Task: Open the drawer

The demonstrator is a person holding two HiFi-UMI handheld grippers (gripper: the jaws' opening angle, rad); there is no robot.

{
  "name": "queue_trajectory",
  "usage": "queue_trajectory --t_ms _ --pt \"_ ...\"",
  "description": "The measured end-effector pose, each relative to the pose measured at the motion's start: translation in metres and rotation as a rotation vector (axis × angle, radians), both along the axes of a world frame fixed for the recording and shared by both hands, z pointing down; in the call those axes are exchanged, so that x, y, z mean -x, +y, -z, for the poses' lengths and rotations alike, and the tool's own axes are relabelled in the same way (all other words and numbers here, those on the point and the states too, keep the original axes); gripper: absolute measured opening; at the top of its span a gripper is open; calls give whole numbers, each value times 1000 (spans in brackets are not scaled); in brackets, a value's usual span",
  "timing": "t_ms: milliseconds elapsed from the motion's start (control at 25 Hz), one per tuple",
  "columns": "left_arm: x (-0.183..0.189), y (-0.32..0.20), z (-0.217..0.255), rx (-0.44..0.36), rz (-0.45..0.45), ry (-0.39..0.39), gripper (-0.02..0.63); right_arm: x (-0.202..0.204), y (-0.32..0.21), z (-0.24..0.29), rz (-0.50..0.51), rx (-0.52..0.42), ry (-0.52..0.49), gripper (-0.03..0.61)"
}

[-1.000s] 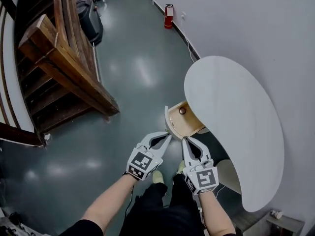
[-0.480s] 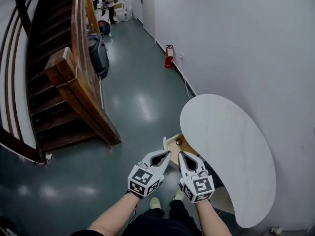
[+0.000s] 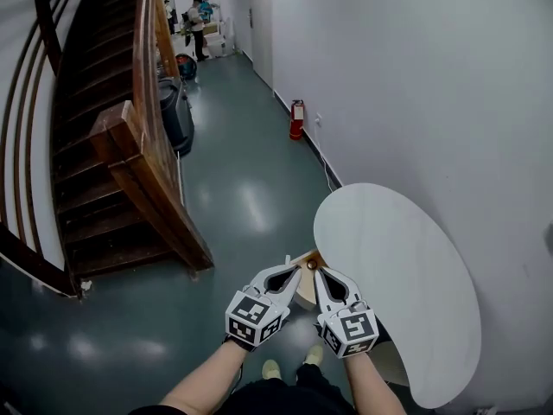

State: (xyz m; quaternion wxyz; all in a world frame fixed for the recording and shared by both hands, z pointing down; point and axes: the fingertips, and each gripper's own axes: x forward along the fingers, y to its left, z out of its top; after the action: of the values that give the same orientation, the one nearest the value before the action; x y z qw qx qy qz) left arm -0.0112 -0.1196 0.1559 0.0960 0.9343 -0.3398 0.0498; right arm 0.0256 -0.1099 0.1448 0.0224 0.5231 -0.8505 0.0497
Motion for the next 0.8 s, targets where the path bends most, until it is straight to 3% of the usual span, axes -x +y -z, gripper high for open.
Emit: queue_trajectory --t_ms 800 --pt "-11 -7 27 -27 20 9 9 -5 -8 23 5 -29 2 14"
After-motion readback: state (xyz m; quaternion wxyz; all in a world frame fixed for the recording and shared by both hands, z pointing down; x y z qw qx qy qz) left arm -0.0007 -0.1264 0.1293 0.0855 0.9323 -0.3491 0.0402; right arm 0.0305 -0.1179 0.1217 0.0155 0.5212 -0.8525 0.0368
